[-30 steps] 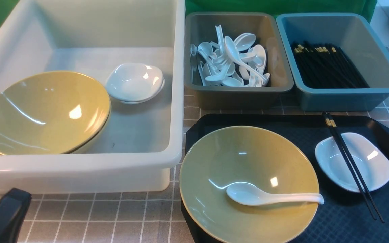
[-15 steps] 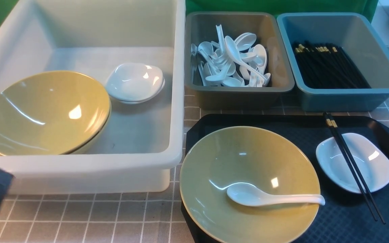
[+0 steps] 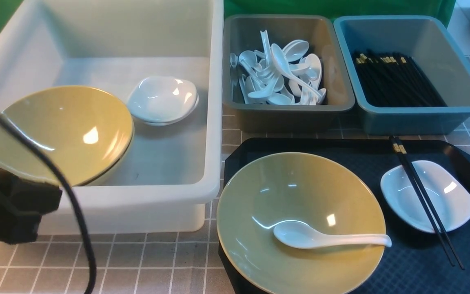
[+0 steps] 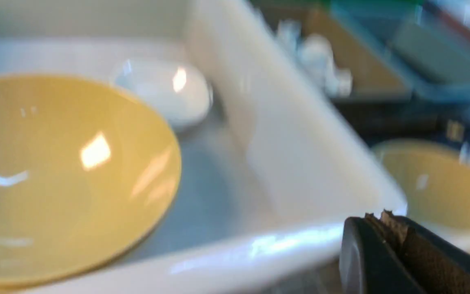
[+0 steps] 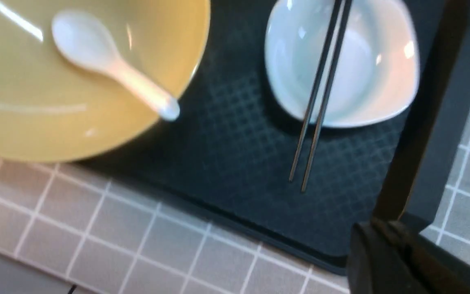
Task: On grey table put chopsticks spoon bowls plates into blue grey white boxes.
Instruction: 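Move the grippers toward the tableware on the black tray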
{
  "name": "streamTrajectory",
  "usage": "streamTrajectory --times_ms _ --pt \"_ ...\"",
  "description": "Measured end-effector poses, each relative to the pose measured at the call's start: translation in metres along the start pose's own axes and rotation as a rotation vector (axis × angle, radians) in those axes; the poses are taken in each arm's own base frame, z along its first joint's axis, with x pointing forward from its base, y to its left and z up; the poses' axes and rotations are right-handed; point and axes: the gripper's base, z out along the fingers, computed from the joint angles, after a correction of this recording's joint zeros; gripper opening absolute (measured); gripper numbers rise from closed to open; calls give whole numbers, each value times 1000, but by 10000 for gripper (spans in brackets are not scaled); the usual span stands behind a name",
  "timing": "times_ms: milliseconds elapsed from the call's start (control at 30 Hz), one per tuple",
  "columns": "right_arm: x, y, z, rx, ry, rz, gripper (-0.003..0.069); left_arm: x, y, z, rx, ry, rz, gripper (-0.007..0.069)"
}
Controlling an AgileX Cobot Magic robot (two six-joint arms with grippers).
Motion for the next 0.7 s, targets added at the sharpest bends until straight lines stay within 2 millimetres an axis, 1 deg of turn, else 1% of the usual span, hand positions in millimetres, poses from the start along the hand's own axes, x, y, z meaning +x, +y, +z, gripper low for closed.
streamTrajectory --times_ms 100,133,167,200,267,300,367,400,433,500,567,600,667,700 --pt "-14 1 15 -21 69 -23 -1 -14 -3 9 28 78 89 -11" --pt "-19 1 21 -26 99 -31 -1 -20 -7 13 44 96 133 -11" --pt "-26 1 33 -26 149 -40 -1 -26 -12 18 58 115 181 -11" --pt "-30 -1 39 -21 170 -39 -1 -33 -20 23 75 134 230 -11" --pt "-34 -3 47 -6 197 -29 0 -42 -29 30 77 159 287 -11" --pt "-40 -6 58 13 221 -15 1 -51 -35 37 55 182 332 -11" --pt "-47 -10 72 41 226 6 3 -60 -47 45 20 210 380 -11" --pt "-47 -10 72 42 221 13 4 -61 -46 46 8 213 366 -11" --pt "-52 -13 83 56 223 27 13 -71 -56 57 -53 232 401 -11" --pt "-59 -15 99 62 218 42 55 -81 -66 70 -141 232 439 -11" --pt "-64 -16 113 63 223 55 116 -84 -74 79 -170 219 464 -11" --pt "-66 -17 115 63 226 57 132 -85 -75 80 -171 218 463 -11" --pt "-71 -18 125 64 234 72 206 -86 -82 84 -166 203 475 -11" --pt "-75 -19 132 65 239 82 267 -87 -84 85 -161 193 478 -11"
